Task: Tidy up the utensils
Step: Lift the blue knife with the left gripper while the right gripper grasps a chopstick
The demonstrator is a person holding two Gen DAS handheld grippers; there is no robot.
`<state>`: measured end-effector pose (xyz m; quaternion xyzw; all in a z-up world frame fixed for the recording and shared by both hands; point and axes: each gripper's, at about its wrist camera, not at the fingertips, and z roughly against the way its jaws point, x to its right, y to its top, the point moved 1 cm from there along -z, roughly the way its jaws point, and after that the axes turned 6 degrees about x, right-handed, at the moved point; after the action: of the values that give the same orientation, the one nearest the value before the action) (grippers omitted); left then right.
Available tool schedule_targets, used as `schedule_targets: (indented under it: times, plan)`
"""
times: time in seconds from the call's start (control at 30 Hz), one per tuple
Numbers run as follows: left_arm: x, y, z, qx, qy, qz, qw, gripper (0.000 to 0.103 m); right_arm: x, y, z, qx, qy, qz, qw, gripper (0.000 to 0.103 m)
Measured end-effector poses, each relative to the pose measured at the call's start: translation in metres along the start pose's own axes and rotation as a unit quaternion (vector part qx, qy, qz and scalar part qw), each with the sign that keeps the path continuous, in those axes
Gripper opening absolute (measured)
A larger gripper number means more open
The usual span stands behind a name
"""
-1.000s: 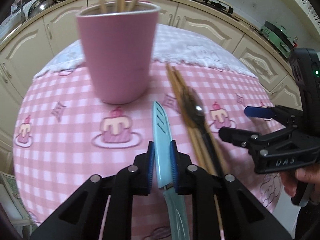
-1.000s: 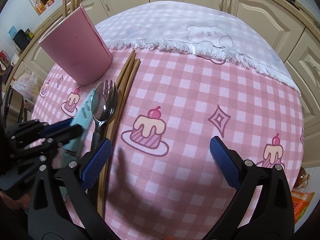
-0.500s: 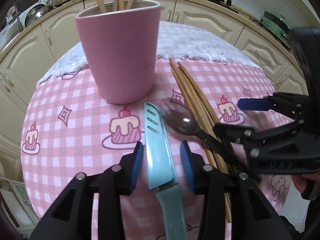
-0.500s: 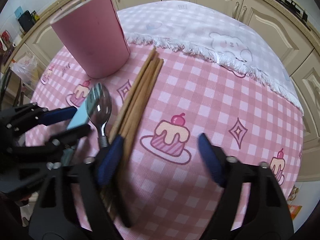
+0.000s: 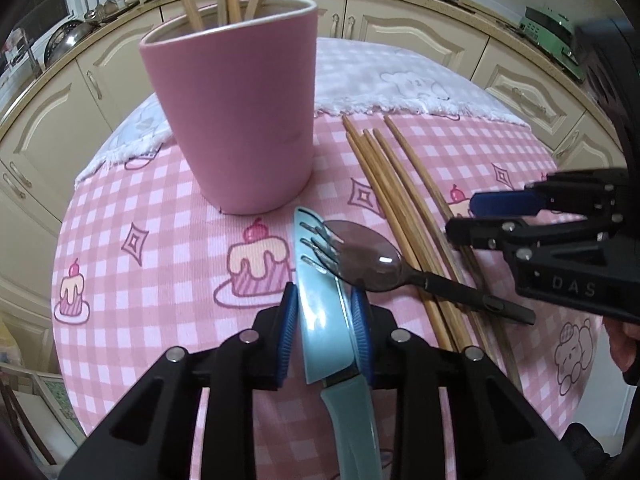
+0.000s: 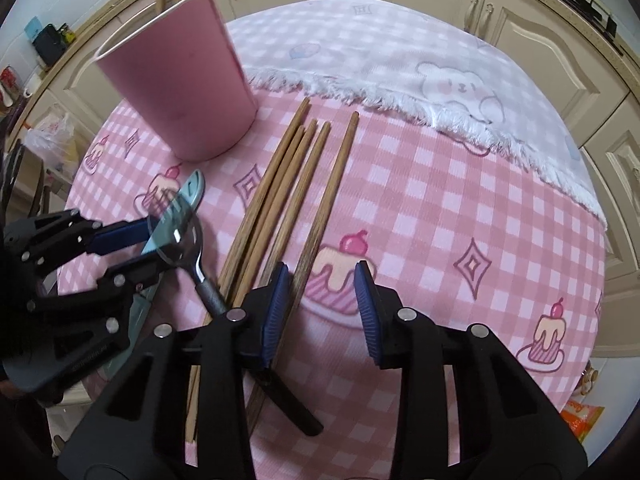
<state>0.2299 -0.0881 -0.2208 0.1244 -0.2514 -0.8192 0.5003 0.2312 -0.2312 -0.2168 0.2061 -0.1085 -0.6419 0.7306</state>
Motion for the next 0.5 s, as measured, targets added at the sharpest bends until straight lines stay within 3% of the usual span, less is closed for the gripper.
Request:
schedule_targets:
  times: [0.17, 0.23, 0.27, 0.3, 0.5]
  plan:
    - [0.005, 0.005, -0.004, -0.003, 0.001, -0.015, 0.9999, 0.026, -0.005, 0.017, -0.011, -0.011, -0.016, 0.016, 1.0, 0.033]
    - [0.004, 0.005, -0.004, -0.002, -0.002, -0.012, 0.9999, 0.025, -0.008, 0.022, -0.013, -0.008, -0.023, 0.028, 0.999, 0.023]
    - [0.003, 0.004, -0.003, -0.001, -0.004, -0.01, 0.9999, 0.025, -0.009, 0.024, -0.015, -0.007, -0.018, 0.03, 0.999, 0.012]
    - [0.001, 0.003, -0.002, 0.0, -0.007, -0.004, 1.0, 0.025, -0.009, 0.025, -0.015, -0.005, -0.014, 0.032, 0.999, 0.009]
    - [-0.016, -0.004, 0.017, 0.031, -0.016, 0.038, 0.9987, 0.025, 0.009, 0.028, 0.006, 0.054, 0.032, -0.009, 0.998, 0.006]
